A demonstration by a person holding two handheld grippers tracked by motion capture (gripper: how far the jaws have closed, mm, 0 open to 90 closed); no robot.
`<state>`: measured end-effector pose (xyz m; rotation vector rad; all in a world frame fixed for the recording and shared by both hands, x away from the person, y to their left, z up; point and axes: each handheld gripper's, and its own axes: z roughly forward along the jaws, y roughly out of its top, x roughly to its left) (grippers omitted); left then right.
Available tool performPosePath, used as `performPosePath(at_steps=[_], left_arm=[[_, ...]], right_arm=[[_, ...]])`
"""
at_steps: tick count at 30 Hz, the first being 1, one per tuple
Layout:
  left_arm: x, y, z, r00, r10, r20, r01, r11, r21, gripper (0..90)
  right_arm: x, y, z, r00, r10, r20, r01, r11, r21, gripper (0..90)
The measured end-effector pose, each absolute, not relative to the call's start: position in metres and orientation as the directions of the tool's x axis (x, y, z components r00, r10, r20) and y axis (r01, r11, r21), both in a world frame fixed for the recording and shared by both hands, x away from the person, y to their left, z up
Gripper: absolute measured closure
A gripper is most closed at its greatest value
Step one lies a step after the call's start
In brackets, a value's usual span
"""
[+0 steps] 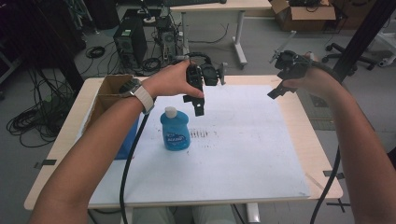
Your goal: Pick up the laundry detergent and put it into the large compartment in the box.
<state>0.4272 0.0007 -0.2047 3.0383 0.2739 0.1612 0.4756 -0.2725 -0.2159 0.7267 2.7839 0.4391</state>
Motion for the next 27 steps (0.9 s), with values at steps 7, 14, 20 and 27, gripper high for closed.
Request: performPosePath(at_steps=[7, 14, 20, 27], left_arm=[[0.425, 0.007, -0.200, 0.974, 0.201, 0.108, 0.190, -0.976, 0.105, 9.8], [0.424, 0.009, -0.196, 0.977, 0.187, 0.100, 0.174, -0.977, 0.121, 9.3], [0.420, 0.013, -0.193, 0.983, 0.162, 0.084, 0.148, -0.978, 0.146, 7.8], [0.416, 0.025, -0.187, 0.983, 0.151, 0.101, 0.136, -0.981, 0.141, 7.2]], right_arm=[[0.476, -0.274, -0.216, -0.852, 0.504, -0.144, 0.435, 0.833, 0.341, 7.9], [0.470, -0.276, -0.216, -0.853, 0.500, -0.147, 0.431, 0.835, 0.340, 8.0], [0.465, -0.281, -0.216, -0.848, 0.508, -0.151, 0.437, 0.831, 0.344, 7.9], [0.464, -0.282, -0.214, -0.847, 0.510, -0.151, 0.436, 0.829, 0.350, 7.9]])
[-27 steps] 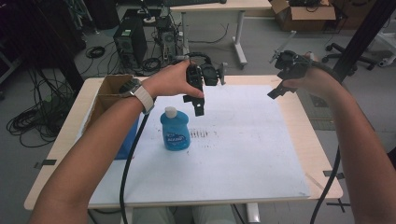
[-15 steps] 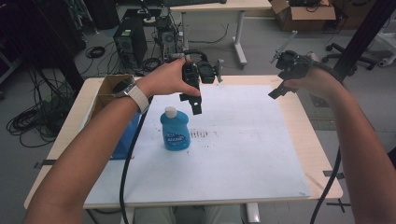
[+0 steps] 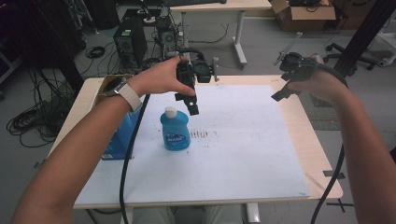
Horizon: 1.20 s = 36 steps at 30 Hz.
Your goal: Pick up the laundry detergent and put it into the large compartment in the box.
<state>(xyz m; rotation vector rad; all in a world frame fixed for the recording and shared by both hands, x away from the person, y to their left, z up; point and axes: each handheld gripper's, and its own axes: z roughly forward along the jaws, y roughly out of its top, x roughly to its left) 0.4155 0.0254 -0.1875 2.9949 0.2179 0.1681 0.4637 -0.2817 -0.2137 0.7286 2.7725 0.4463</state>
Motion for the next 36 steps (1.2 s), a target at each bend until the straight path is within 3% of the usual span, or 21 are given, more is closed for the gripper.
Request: performPosePath(at_steps=[36], left_arm=[[0.415, 0.062, -0.226, 0.983, 0.162, 0.090, 0.153, -0.984, 0.093, 7.6]], right_arm=[[0.468, -0.267, -0.222, -0.862, 0.489, -0.133, 0.425, 0.841, 0.336, 7.9]])
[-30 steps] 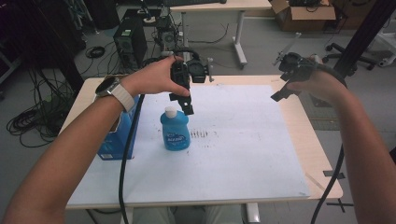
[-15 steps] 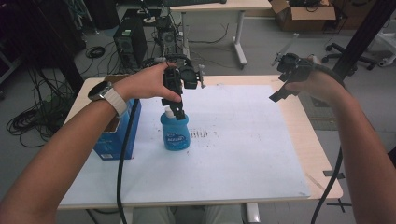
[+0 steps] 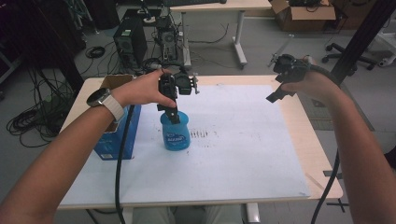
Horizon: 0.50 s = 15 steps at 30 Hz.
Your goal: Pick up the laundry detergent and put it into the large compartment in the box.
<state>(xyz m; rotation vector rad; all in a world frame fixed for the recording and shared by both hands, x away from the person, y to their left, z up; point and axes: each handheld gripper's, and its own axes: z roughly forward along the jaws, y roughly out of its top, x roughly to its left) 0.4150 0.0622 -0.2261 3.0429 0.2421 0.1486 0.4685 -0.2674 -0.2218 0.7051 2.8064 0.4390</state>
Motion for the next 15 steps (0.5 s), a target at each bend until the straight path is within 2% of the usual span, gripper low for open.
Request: performPosePath(at_steps=[15], left_arm=[[0.418, 0.067, -0.253, 0.985, 0.155, 0.071, 0.151, -0.987, 0.052, 7.0]], right_arm=[[0.470, -0.263, -0.227, -0.866, 0.483, -0.127, 0.424, 0.845, 0.325, 8.0]])
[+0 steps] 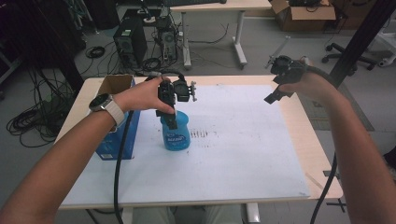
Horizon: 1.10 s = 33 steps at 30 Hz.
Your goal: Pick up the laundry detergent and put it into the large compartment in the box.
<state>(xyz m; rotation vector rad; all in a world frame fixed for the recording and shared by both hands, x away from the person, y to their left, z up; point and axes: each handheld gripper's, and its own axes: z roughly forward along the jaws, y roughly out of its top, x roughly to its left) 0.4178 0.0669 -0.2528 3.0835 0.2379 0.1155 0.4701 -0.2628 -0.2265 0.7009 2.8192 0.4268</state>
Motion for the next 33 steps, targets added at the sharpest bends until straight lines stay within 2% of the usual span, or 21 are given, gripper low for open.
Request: performPosePath(at_steps=[18, 33], left_arm=[[0.424, 0.064, -0.272, 0.986, 0.149, 0.079, 0.148, -0.989, 0.015, 7.8], [0.425, 0.065, -0.282, 0.985, 0.160, 0.067, 0.159, -0.987, 0.019, 9.3]], right_arm=[[0.472, -0.265, -0.228, -0.865, 0.486, -0.122, 0.426, 0.842, 0.332, 8.1], [0.472, -0.266, -0.228, -0.864, 0.488, -0.123, 0.427, 0.841, 0.332, 8.5]])
